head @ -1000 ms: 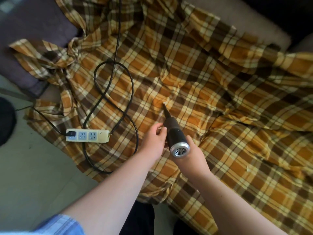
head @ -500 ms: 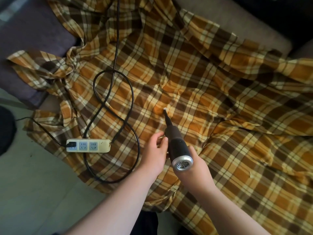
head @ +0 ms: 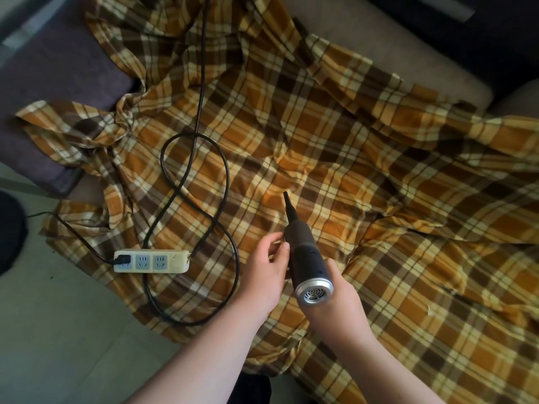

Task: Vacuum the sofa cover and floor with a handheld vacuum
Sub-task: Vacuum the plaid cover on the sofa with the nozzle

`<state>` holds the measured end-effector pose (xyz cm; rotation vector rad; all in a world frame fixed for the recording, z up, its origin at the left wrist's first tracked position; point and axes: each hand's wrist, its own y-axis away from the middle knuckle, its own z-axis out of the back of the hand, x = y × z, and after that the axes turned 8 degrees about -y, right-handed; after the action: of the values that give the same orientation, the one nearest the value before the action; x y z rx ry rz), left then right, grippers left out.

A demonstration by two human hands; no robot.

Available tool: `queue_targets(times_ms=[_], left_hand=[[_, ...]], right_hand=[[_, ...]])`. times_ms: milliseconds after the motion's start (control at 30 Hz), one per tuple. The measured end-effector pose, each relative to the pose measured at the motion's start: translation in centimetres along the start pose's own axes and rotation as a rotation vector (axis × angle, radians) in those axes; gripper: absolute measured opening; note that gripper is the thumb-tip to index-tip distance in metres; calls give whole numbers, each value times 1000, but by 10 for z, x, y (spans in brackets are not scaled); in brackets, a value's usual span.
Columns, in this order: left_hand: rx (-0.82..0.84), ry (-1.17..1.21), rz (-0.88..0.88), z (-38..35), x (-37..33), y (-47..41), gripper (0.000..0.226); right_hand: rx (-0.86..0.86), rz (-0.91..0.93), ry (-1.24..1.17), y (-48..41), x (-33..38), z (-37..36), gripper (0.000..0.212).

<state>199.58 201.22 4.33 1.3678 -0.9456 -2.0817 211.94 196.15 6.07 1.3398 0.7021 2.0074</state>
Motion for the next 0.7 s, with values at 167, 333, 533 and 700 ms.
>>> queue_targets(times_ms=[167, 333, 533, 700], left_hand=[[-13, -4, 18, -2, -2, -8, 34], [-60, 29, 60, 5, 7, -11, 32], [-127, 24, 150, 23, 50, 13, 29], [-169, -9, 234, 32, 87, 40, 28]], right_hand=[[43, -16, 9, -6, 10, 3, 52], [90, 1, 37, -8, 13, -7, 48], [215, -42, 133, 6, -5, -30, 44], [343, -78, 218, 27, -20, -47, 42]])
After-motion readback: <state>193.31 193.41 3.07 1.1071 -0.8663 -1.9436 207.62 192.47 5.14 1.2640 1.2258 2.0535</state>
